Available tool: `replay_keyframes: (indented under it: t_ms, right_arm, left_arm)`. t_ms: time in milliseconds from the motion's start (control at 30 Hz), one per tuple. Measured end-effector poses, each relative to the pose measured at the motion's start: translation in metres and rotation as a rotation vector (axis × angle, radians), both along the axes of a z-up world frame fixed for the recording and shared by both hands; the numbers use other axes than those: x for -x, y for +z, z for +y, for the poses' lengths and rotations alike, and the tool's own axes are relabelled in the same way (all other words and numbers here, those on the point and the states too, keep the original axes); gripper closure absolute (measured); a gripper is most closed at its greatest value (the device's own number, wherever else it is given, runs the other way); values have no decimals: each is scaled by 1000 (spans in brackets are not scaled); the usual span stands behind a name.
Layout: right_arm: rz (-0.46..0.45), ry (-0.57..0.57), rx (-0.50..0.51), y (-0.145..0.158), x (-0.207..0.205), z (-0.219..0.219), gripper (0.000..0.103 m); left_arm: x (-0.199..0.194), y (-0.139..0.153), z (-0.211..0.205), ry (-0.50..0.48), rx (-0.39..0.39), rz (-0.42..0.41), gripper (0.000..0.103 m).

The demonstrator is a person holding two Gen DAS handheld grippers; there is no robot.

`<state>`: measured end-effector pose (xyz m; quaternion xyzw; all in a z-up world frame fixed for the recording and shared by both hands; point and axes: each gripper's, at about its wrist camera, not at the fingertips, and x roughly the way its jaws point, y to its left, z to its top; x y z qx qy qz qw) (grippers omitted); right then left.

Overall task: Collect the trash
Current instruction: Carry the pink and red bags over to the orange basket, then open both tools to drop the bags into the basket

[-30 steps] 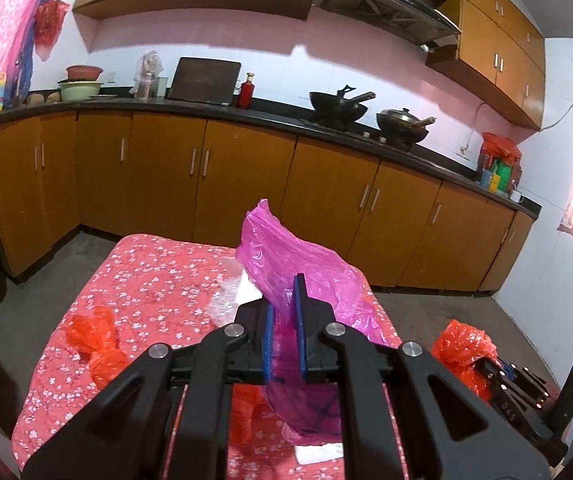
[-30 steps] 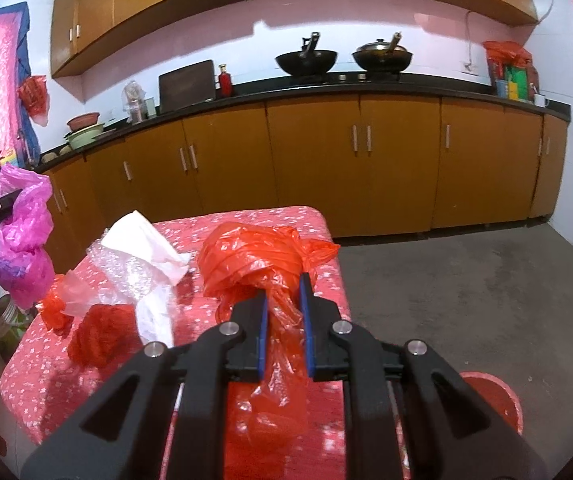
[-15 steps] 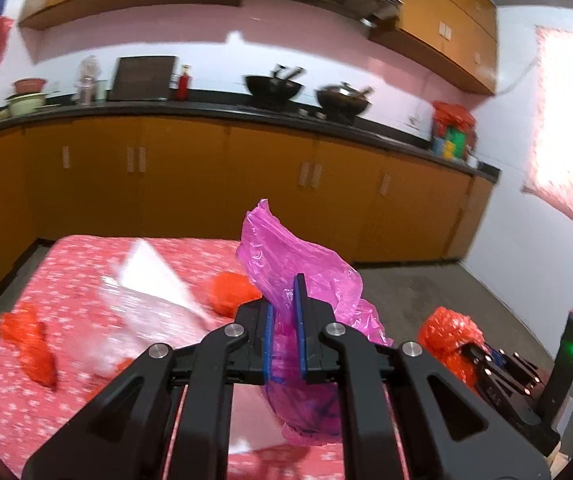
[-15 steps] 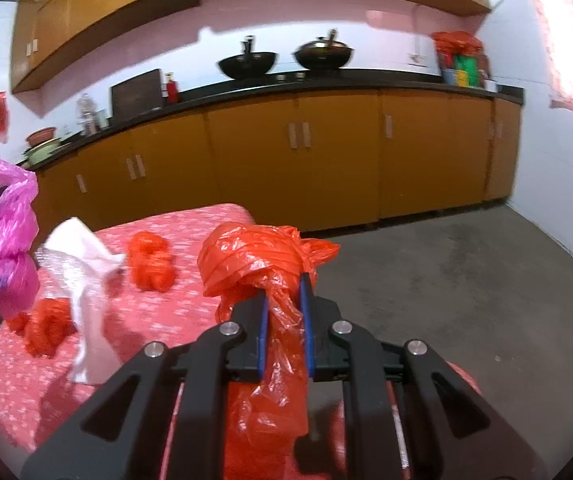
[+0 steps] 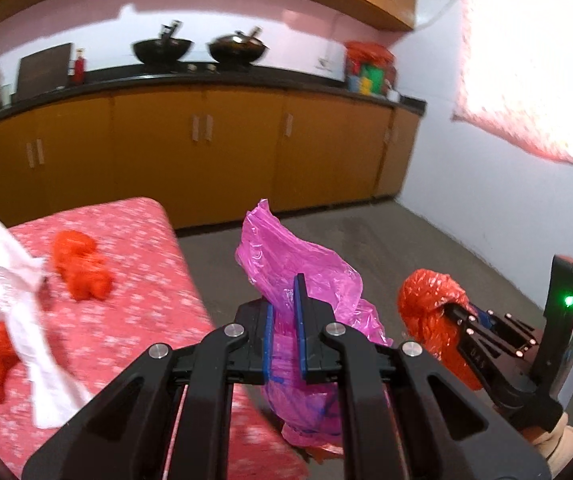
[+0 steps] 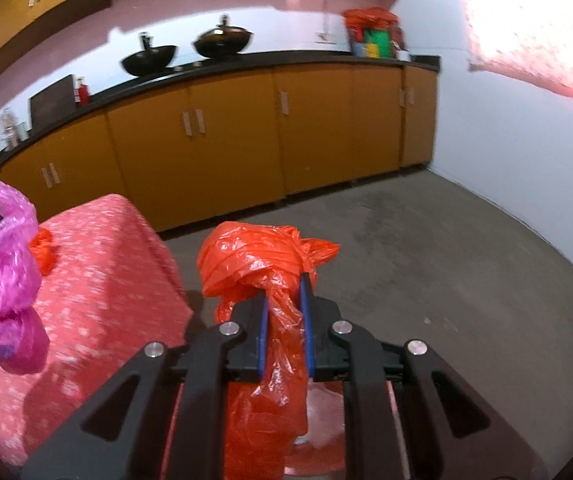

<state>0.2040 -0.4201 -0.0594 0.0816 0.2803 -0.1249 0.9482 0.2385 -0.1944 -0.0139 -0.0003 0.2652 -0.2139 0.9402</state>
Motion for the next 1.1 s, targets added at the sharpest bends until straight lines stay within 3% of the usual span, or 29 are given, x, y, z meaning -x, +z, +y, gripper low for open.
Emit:
replay_keyframes:
  t_ms: [467, 733, 1100]
  right_arm:
    - [98, -68, -63, -58, -1, -50, 88]
    - [117, -63, -104, -73, -15, -56, 88]
    - [115, -58, -130, -81, -21, -65, 77]
  left_arm:
    - [-18, -73, -86, -97, -129, 133, 94]
    - [-27, -90, -110, -128, -154, 176, 94]
    - [-45, -105, -123, -120, -153, 229, 89]
